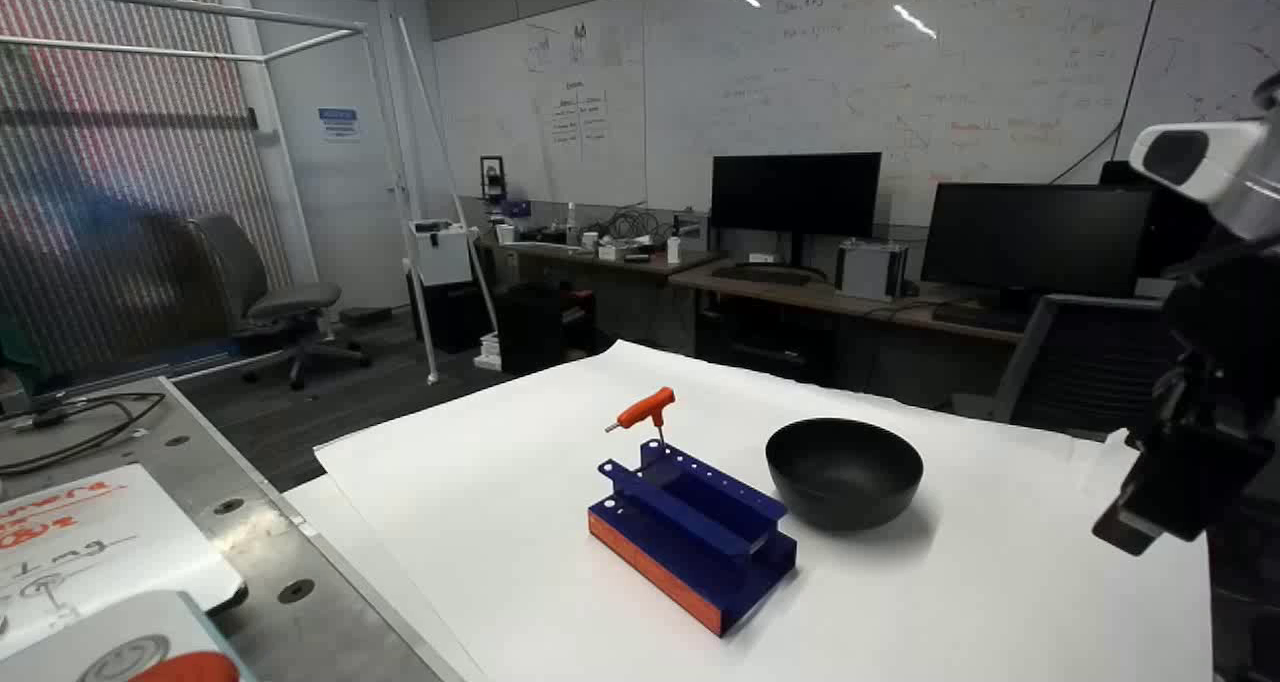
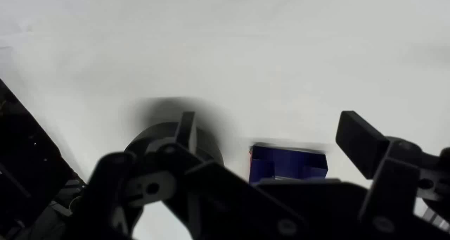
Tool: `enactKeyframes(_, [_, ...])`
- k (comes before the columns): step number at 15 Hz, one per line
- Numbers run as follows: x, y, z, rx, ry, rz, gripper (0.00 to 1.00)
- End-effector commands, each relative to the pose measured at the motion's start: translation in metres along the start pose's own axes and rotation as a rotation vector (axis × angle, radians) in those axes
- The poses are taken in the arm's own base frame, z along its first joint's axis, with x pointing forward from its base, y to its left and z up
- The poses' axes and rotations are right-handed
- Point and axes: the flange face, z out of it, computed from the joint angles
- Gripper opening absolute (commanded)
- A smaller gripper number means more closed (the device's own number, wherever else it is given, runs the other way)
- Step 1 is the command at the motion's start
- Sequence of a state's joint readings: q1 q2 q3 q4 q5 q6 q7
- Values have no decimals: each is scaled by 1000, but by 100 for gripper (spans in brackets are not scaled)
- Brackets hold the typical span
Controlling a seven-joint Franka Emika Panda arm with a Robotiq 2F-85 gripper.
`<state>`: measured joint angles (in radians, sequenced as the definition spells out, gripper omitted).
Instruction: Pick up the orange object and put it in the bowl
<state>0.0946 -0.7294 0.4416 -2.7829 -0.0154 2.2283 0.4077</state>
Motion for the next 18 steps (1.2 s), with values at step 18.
enactKeyframes(18, [158, -47, -25, 15, 94, 105, 100])
